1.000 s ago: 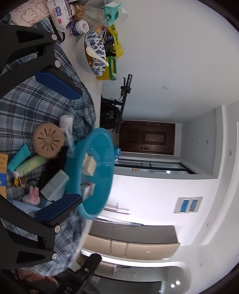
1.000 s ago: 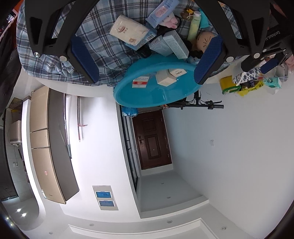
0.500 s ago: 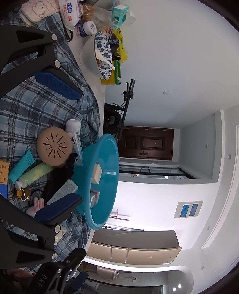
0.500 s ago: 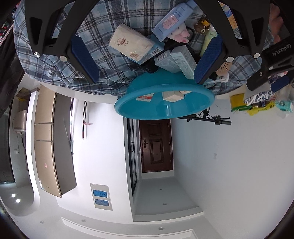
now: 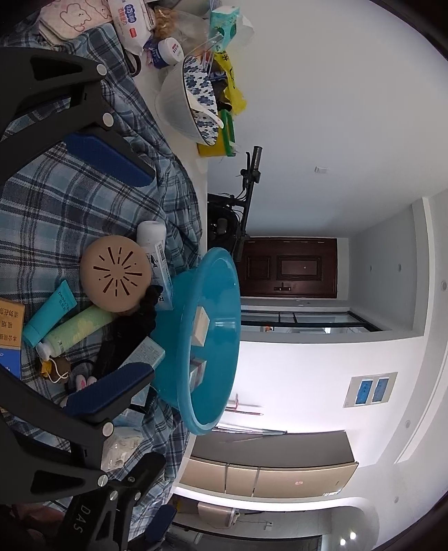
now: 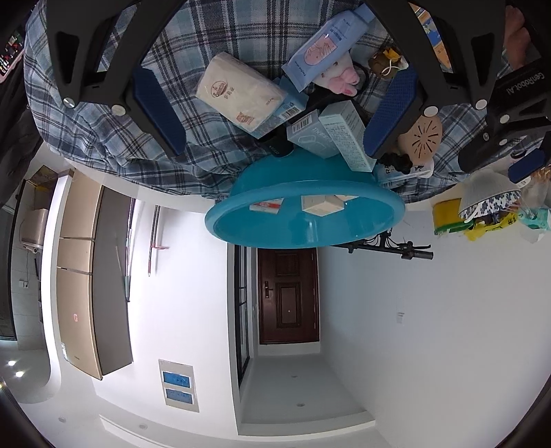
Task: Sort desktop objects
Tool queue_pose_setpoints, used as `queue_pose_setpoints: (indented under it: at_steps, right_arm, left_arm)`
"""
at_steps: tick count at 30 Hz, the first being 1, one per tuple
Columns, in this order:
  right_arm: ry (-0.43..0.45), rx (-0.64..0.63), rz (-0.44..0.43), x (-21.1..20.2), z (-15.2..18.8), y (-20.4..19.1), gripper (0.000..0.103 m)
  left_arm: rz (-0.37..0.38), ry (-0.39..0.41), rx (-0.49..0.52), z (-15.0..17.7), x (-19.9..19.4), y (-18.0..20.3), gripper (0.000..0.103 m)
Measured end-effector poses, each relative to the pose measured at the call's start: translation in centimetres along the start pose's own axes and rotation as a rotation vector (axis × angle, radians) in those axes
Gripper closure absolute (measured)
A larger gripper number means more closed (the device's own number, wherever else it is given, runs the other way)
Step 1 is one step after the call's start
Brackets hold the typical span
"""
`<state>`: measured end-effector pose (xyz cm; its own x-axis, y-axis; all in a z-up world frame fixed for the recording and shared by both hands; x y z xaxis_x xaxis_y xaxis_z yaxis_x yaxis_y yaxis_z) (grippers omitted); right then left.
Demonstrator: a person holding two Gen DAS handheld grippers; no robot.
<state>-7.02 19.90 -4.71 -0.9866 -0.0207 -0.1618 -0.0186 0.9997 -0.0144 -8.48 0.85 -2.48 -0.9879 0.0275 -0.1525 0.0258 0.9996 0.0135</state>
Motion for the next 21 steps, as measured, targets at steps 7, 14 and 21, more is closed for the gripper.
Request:
queue_pose_setpoints:
  at_steps: [7,14,21]
  right_arm:
    - [0.005,-0.010,0.002,-0.13,0.03,-0.23,0.000]
    - [0.001,-0.006,0.004,0.01,0.01,-0.12,0.000]
    - [-0.002,-0.003,0.005,0.11,0.09,-0.19,0.000]
  left_arm:
    - [0.012,-0.012,0.001,0.09,0.30,0.22,0.000]
    - [0.013,-0.001,0.001,0.02,0.15,0.15,0.000]
    - [0.012,0.000,0.000,-0.01,0.06,0.16,0.000]
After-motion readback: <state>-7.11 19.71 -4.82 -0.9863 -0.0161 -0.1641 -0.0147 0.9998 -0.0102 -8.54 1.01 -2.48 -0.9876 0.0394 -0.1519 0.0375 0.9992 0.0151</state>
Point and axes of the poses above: each gripper's, at about its wrist camera, not at the fingertips, and x roughly the way its jaws point, y to its right, z to its underside, the point moved 9 cm from there along x, roughly the way its jaws point, and after that the axes turned 8 degrees about y, right-handed, at the moved point
